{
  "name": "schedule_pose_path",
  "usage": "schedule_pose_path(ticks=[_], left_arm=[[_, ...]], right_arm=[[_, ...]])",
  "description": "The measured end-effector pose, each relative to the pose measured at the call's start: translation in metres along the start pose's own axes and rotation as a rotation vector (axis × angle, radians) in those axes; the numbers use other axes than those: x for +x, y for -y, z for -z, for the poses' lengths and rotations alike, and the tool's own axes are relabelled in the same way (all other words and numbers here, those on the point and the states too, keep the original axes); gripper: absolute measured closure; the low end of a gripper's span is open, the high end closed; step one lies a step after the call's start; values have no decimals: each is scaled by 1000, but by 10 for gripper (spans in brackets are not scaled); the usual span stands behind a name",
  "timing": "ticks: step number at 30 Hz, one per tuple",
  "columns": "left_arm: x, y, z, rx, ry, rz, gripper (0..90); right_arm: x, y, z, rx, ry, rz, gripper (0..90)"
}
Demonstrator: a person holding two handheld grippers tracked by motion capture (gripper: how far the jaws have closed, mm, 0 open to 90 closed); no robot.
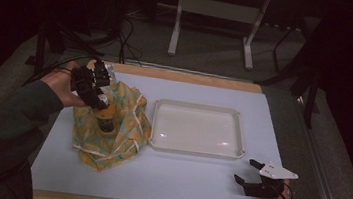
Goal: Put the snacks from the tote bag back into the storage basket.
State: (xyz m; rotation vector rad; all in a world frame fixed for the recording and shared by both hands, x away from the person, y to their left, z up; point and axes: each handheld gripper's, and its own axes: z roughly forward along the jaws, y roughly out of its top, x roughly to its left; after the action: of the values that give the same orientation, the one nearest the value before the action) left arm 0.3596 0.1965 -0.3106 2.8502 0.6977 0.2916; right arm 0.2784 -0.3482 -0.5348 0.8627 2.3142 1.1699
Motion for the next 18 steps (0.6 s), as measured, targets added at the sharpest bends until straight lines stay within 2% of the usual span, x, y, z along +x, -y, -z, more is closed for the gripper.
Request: schedule_pose_path(ticks=[11,18], left_arm=[[-4,-3,11,-27,6,-16,592],[-11,-9,16,-18,0,-42,592]], right_arm=[[0,0,0,-1,0,1,160],[0,0,0,1,0,3,160]])
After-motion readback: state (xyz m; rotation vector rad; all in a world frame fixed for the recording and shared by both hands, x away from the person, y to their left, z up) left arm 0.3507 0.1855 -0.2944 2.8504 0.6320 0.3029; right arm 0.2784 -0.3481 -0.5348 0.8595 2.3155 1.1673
